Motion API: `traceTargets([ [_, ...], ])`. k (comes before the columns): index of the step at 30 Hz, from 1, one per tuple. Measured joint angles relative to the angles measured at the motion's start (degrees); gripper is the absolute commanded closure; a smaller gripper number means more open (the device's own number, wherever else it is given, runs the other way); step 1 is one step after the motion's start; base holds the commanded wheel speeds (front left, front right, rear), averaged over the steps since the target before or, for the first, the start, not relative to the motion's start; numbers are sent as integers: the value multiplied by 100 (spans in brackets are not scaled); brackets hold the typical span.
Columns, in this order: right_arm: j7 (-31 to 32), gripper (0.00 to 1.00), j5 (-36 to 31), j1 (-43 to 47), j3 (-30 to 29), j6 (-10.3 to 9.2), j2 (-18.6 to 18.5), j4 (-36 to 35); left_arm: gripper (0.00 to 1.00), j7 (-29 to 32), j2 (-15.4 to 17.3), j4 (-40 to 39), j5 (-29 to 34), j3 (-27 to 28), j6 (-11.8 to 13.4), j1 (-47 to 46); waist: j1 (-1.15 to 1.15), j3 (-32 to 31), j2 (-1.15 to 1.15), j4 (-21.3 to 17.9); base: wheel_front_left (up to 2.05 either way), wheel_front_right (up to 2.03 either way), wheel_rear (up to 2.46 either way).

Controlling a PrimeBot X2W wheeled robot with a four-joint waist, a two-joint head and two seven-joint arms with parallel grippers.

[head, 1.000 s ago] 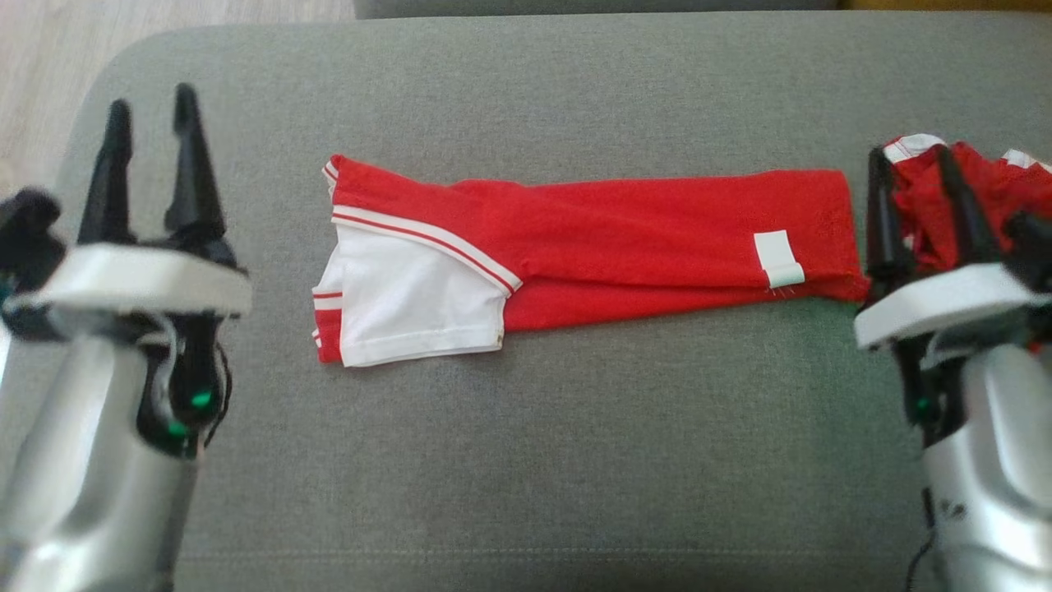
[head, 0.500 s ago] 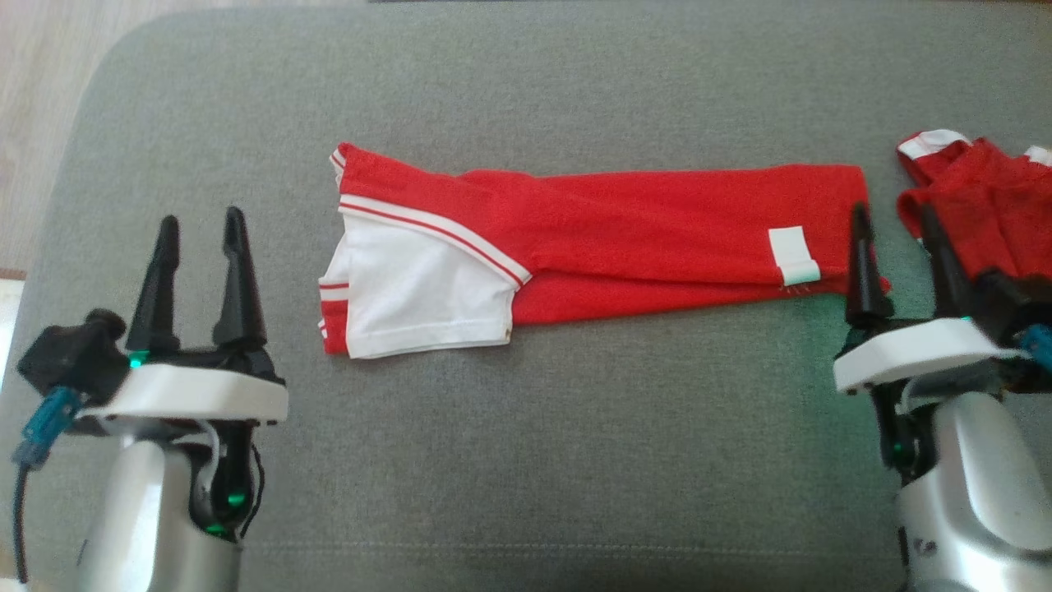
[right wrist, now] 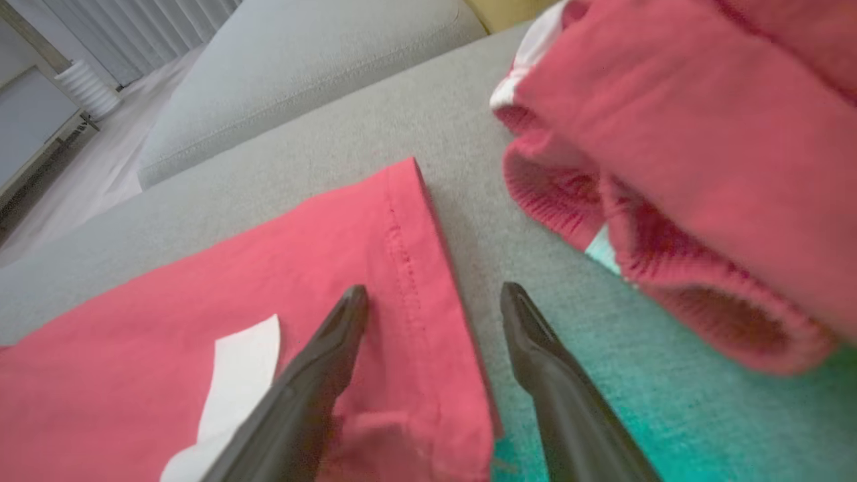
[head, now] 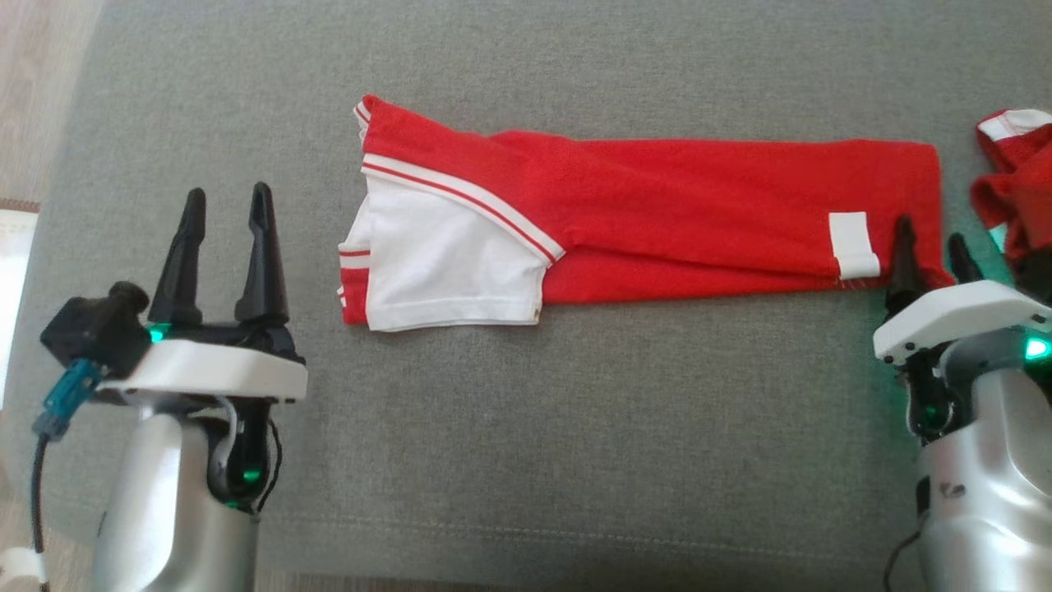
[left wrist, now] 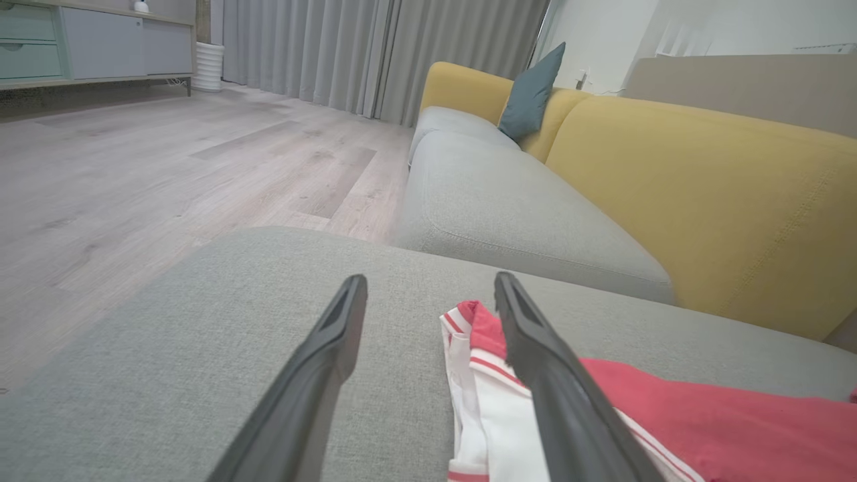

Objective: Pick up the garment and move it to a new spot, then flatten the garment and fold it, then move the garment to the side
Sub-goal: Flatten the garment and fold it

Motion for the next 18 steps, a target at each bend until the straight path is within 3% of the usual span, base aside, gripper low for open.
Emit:
traceTargets([
  [9, 116, 2, 25, -349, 178, 0, -20, 357, 0, 1, -35, 24, 51, 81, -19, -44, 0, 110, 0, -7, 0, 0, 0],
  [10, 116, 59, 25, -371, 196, 0, -21, 370, 0, 0, -40, 24, 51, 89, -19, -65, 0, 121, 0, -15, 0, 0, 0],
  [11, 115, 100, 25, -380, 211, 0, -22, 370, 0, 0, -47, 24, 51, 102, -19, -96, 0, 133, 0, -23, 0, 0, 0],
  [18, 114, 100, -300, -378, -18, 1, 35, 299, 0, 0, -66, 24, 51, 219, -20, -166, 0, 156, 0, -65, 0, 0, 0],
])
